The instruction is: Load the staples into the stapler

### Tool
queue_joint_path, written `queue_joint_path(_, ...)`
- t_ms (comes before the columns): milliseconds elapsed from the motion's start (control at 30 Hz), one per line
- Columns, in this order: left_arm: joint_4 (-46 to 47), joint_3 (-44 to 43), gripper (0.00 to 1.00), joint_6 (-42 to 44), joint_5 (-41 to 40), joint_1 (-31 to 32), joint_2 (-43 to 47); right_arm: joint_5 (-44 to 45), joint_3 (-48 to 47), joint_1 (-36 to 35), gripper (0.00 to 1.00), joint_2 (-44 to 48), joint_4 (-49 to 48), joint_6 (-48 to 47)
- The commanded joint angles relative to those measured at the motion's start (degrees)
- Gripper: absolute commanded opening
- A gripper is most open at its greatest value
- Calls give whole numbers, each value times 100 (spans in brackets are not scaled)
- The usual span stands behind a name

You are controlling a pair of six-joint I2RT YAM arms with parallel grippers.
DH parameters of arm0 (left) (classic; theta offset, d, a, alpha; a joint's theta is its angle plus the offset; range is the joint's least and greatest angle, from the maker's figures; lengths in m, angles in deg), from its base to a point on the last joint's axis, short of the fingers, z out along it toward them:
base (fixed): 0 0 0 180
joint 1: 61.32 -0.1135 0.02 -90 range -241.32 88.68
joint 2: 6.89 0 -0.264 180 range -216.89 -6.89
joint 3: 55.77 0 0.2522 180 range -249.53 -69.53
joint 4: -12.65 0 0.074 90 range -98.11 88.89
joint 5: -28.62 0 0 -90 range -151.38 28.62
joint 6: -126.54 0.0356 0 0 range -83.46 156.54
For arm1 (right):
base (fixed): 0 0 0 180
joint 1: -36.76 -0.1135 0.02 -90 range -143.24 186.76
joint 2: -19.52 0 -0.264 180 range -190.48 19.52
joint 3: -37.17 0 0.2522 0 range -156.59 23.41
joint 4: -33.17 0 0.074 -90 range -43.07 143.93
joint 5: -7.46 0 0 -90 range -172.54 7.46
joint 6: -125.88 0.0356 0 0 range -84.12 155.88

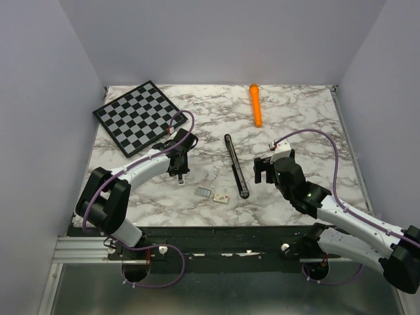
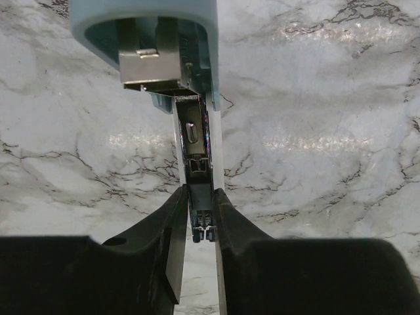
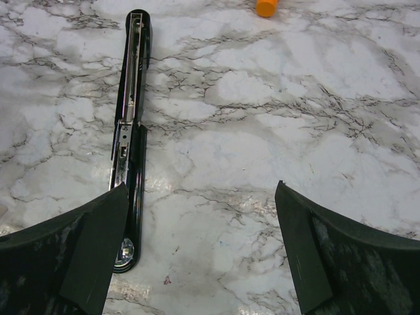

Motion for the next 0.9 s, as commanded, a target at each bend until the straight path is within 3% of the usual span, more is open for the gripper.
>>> queue_joint_path(0,-161,-83,31,-67,147,-16,115,-37,-153,20,100,22,25,20)
queue_joint_path(300,-240,-206,38,-217,104,-16,334,-55,-162,20,100,57,25,11)
queue_joint_path(400,-222,-171,45,-304,16,-16,554,-134,-188,20,100,48,25,-15)
queue_joint_path(500,-73,-5,55,-401,-133,-16,887,-221,-250,20,100,22,34,-50)
queue_joint_path(733,51,-82,93,-463,-442,-173,1520,-915,-548,20,100,-162,96,-243)
queue_joint_path(867,164,-276,99,-262,-266,-446,1504,-1565,-803,20,99,-487,209,-131)
